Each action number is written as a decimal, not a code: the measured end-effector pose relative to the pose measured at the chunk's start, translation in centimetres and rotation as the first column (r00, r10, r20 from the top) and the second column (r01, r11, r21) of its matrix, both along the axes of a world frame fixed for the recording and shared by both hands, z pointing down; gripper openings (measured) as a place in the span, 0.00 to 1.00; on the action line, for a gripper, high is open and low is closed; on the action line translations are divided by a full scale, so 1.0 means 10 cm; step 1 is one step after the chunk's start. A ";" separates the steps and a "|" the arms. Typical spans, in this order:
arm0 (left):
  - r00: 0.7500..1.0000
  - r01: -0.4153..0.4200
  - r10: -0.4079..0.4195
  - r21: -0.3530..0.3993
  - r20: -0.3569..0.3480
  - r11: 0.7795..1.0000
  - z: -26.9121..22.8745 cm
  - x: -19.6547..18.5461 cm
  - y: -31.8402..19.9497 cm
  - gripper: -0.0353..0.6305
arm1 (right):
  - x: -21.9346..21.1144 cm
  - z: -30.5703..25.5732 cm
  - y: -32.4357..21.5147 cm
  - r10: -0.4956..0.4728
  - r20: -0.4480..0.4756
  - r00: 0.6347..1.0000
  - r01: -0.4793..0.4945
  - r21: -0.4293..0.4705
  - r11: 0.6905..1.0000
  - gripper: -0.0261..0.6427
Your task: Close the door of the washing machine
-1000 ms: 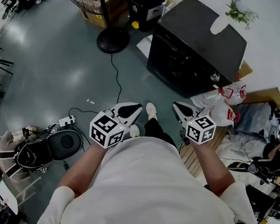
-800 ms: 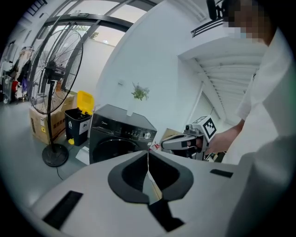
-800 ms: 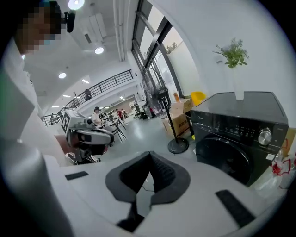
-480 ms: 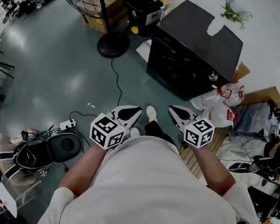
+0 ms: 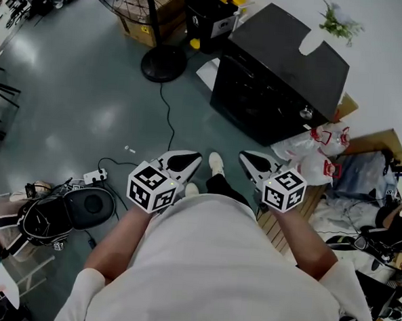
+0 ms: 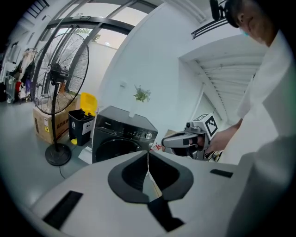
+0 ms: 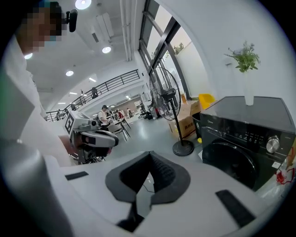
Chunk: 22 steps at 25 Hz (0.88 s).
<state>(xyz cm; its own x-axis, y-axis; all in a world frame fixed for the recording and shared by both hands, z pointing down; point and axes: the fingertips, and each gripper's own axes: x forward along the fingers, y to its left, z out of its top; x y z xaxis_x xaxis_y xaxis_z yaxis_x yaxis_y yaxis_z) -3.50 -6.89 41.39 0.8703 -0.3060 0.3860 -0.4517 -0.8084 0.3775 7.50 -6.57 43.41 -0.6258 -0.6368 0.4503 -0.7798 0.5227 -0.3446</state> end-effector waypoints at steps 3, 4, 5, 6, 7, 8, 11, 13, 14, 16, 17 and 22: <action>1.000 0.003 -0.003 -0.002 0.000 1.000 0.01 -0.02 0.01 0.08 | -0.02 -0.01 0.01 -0.009 -0.004 1.000 0.009 0.003 1.000 0.05; 1.000 0.003 -0.003 -0.002 -0.001 1.000 0.01 -0.02 0.01 0.08 | -0.02 -0.01 0.01 -0.010 -0.005 1.000 0.010 0.004 1.000 0.05; 1.000 0.003 -0.003 -0.003 -0.001 1.000 0.02 -0.02 0.01 0.08 | -0.03 -0.02 0.01 -0.010 -0.006 1.000 0.010 0.004 1.000 0.05; 1.000 0.003 -0.003 -0.004 -0.002 1.000 0.02 -0.03 0.02 0.08 | -0.03 -0.02 0.02 -0.009 -0.007 1.000 0.009 0.005 1.000 0.05; 1.000 0.003 -0.003 -0.005 -0.002 1.000 0.03 -0.03 0.02 0.08 | -0.03 -0.02 0.02 -0.010 -0.008 1.000 0.010 0.006 1.000 0.05; 1.000 0.003 -0.003 -0.005 -0.003 1.000 0.03 -0.03 0.02 0.08 | -0.04 -0.02 0.03 -0.011 -0.009 1.000 0.011 0.006 1.000 0.05; 1.000 0.002 -0.002 -0.006 -0.005 1.000 0.05 -0.02 0.02 0.08 | -0.03 -0.01 0.04 -0.010 -0.010 1.000 0.010 0.008 1.000 0.05; 1.000 0.001 -0.001 -0.008 -0.005 1.000 0.05 -0.01 0.01 0.08 | -0.02 0.00 0.04 -0.008 -0.010 1.000 0.008 0.008 1.000 0.05; 1.000 0.000 0.000 -0.009 -0.005 1.000 0.05 -0.01 0.01 0.08 | -0.02 0.00 0.04 -0.008 -0.011 1.000 0.008 0.007 1.000 0.05; 1.000 -0.003 0.003 -0.013 -0.003 1.000 0.05 0.00 0.00 0.08 | -0.02 0.00 0.04 -0.008 -0.011 1.000 0.008 0.004 1.000 0.05; 1.000 -0.005 0.005 -0.014 -0.002 1.000 0.05 0.01 0.00 0.08 | -0.01 0.00 0.03 -0.008 -0.011 1.000 0.008 0.004 1.000 0.05; 1.000 -0.002 0.002 -0.017 -0.003 1.000 0.06 0.03 -0.08 0.08 | 0.01 0.01 -0.04 -0.015 -0.018 1.000 0.015 0.006 1.000 0.05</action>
<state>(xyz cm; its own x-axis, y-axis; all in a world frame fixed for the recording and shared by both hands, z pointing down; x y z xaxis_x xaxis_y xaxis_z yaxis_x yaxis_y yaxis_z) -3.21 -7.67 41.97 0.8719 -0.2978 0.3888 -0.4493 -0.8023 0.3929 7.62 -6.99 43.46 -0.6273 -0.6298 0.4581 -0.7778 0.5365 -0.3275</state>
